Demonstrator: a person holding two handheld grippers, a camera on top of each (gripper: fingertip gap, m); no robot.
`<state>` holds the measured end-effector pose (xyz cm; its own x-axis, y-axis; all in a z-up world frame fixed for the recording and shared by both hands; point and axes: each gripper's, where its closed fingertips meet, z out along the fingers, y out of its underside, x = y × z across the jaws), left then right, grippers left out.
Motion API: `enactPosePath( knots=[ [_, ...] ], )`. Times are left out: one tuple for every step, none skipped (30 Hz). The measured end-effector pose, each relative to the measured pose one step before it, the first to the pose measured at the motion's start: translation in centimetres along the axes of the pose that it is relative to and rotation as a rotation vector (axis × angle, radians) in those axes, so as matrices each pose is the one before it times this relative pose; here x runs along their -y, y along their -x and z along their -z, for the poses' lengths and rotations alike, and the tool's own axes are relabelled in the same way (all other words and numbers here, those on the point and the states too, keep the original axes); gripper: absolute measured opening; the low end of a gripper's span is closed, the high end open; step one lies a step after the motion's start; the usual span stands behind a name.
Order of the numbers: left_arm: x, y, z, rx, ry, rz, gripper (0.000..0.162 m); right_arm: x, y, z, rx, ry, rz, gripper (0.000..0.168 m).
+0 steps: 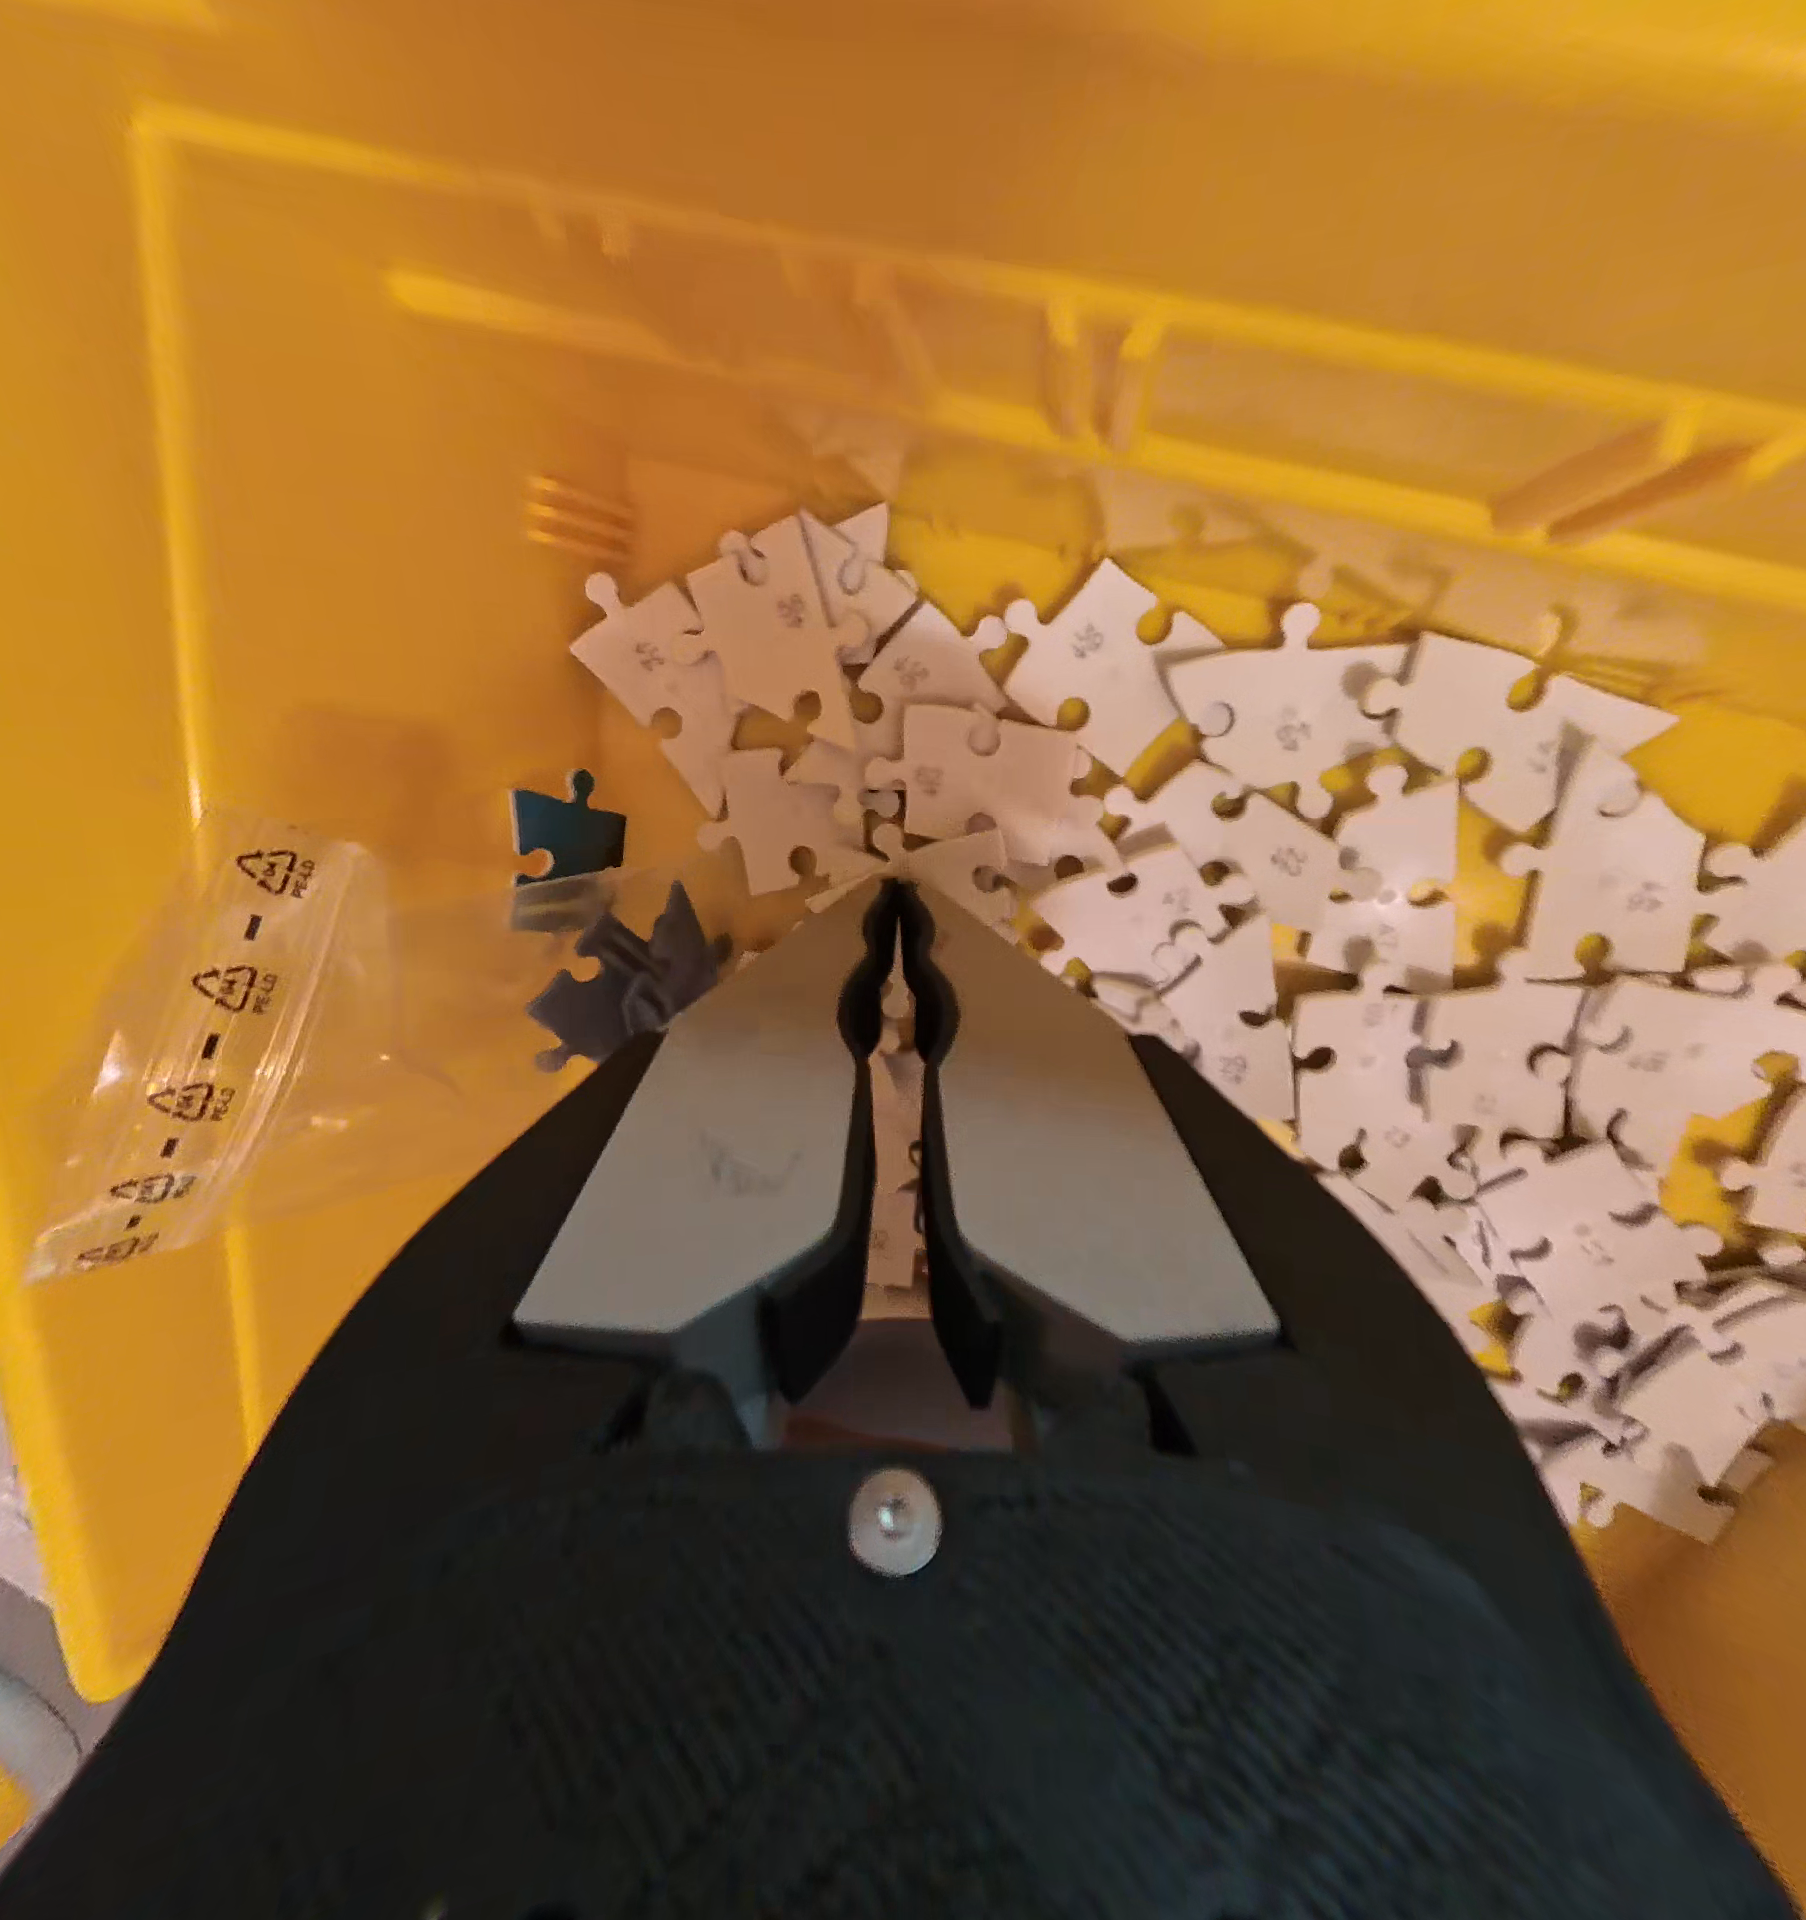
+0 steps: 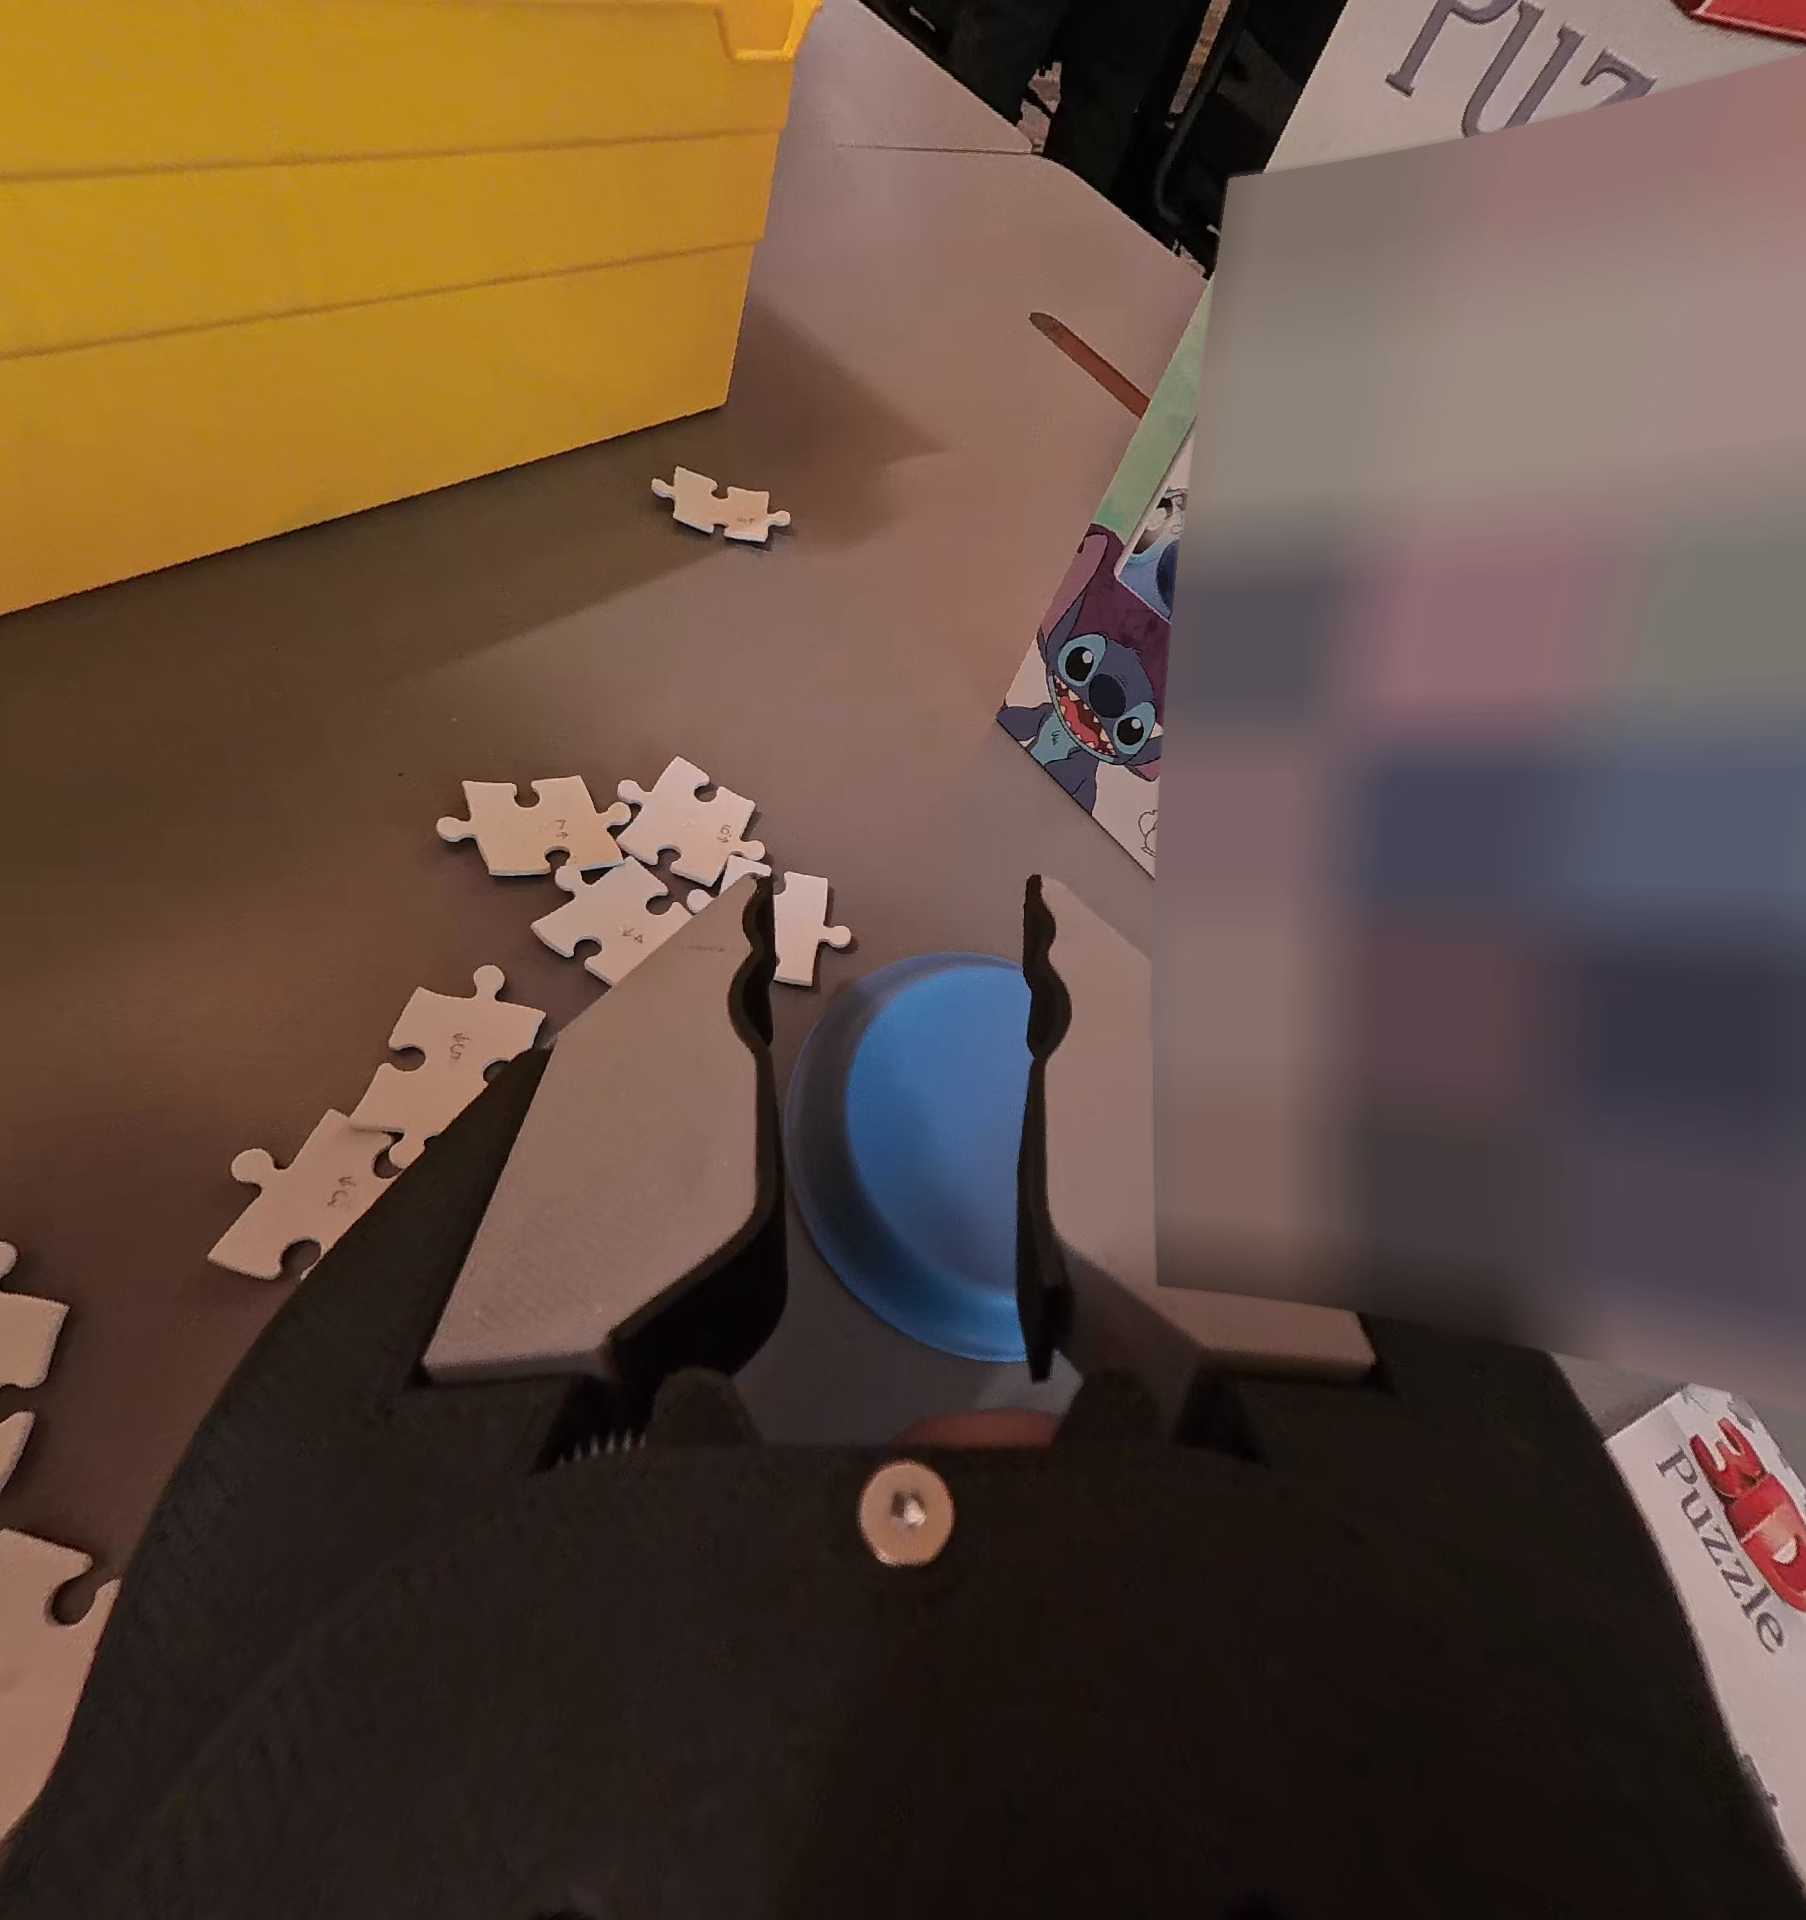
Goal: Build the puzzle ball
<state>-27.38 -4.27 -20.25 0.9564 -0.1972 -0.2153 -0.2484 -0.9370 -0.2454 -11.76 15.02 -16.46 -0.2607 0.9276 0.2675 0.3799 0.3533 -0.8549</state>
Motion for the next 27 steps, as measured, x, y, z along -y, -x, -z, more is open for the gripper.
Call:
enactPosePath(
  knots=[
    [-0.163,-0.209,0.098,-0.0100,0.0044,-0.0086,0.000,0.004,0.010,0.006,0.0000,-0.0003,0.0002,0.045],
    [-0.114,-0.393,0.123,-0.0209,0.0014,-0.0075,0.000,0.007,-0.001,0.005,0.0005,-0.0002,-0.0007,0.045],
    [-0.078,-0.598,0.123,-0.0302,0.0020,-0.0107,0.000,-0.002,-0.005,0.000,0.0001,-0.0001,-0.0005,0.045],
    [-0.029,-0.620,0.129,-0.0277,-0.0007,-0.0156,0.000,-0.018,-0.019,-0.008,-0.0001,0.0004,-0.0002,0.045],
    [-0.068,-0.666,0.096,-0.0268,0.0011,-0.0194,0.000,-0.004,0.002,-0.005,0.0002,0.0006,-0.0003,0.045],
    [-0.224,-0.786,0.061,-0.0331,0.0099,-0.0220,0.000,-0.005,-0.008,0.002,0.0000,0.0001,-0.0001,0.045],
    [-0.286,-0.966,0.049,-0.0420,0.0117,-0.0282,0.000,0.001,0.006,0.007,-0.0002,-0.0001,0.0004,0.045],
    [-0.365,-0.981,0.026,-0.0403,0.0118,-0.0357,0.000,0.003,0.010,0.007,-0.0005,0.0000,0.0007,0.045],
    [-0.501,-0.788,0.001,-0.0291,0.0158,-0.0365,0.000,0.018,-0.013,0.022,-0.0006,-0.0006,0.0006,0.045],
    [-0.485,-0.314,0.009,-0.0060,0.0139,-0.0278,0.000,0.035,-0.001,0.015,-0.0006,-0.0015,0.0001,0.045],
    [-0.377,0.247,0.109,0.0169,0.0073,-0.0075,0.000,0.035,-0.017,0.022,-0.0005,-0.0014,-0.0003,0.045],
    [-0.199,0.591,0.205,0.0251,-0.0008,0.0163,0.000,0.020,-0.012,0.021,-0.0004,-0.0010,-0.0003,0.045],
    [0.081,0.671,0.309,0.0200,-0.0145,0.0327,0.000,0.010,-0.005,0.011,-0.0003,-0.0004,0.0000,0.045],
    [0.342,0.690,0.387,0.0175,-0.0263,0.0343,0.000,0.000,-0.005,-0.007,0.0000,0.0003,0.0002,0.045],
    [0.529,0.679,0.431,0.0203,-0.0356,0.0269,0.000,-0.022,0.013,-0.013,0.0003,0.0008,0.0004,0.045],
    [0.583,0.651,0.458,0.0228,-0.0376,0.0231,0.000,-0.008,0.014,-0.018,0.0002,0.0010,0.0006,0.045],
    [0.617,0.720,0.436,0.0275,-0.0366,0.0269,0.000,-0.020,0.005,-0.014,-0.0001,0.0007,0.0007,0.045],
    [0.596,0.755,0.343,0.0290,-0.0329,0.0341,0.000,-0.012,-0.002,-0.010,-0.0001,0.0005,0.0001,0.045],
    [0.366,0.764,0.189,0.0284,-0.0180,0.0364,0.000,-0.022,0.001,-0.014,0.0002,0.0004,-0.0007,0.045],
    [0.023,0.844,-0.015,0.0376,0.0029,0.0273,0.000,-0.007,-0.003,-0.020,0.0002,0.0002,-0.0009,0.045],
    [-0.215,0.876,-0.197,0.0469,0.0155,0.0120,0.000,-0.022,-0.005,-0.014,-0.0001,0.0004,-0.0005,0.045],
    [-0.377,0.623,-0.329,0.0382,0.0251,0.0029,0.000,-0.010,-0.004,-0.018,-0.0001,0.0006,0.0000,0.045],
    [-0.467,0.164,-0.427,0.0155,0.0325,-0.0040,0.000,-0.023,0.000,-0.013,0.0000,0.0007,0.0004,0.045],
    [-0.398,-0.143,-0.436,0.0022,0.0295,-0.0122,0.000,-0.001,0.010,0.001,0.0002,0.0003,0.0003,0.045],
    [-0.318,-0.268,-0.398,-0.0018,0.0242,-0.0169,0.000,0.009,0.007,-0.004,-0.0001,-0.0004,0.0002,0.045],
    [-0.304,-0.301,-0.338,-0.0044,0.0236,-0.0154,0.000,0.014,-0.006,0.009,-0.0004,-0.0007,0.0001,0.045],
    [-0.328,-0.221,-0.308,-0.0014,0.0237,-0.0148,0.000,0.007,-0.012,0.012,-0.0003,-0.0004,-0.0002,0.045]
  ],
)
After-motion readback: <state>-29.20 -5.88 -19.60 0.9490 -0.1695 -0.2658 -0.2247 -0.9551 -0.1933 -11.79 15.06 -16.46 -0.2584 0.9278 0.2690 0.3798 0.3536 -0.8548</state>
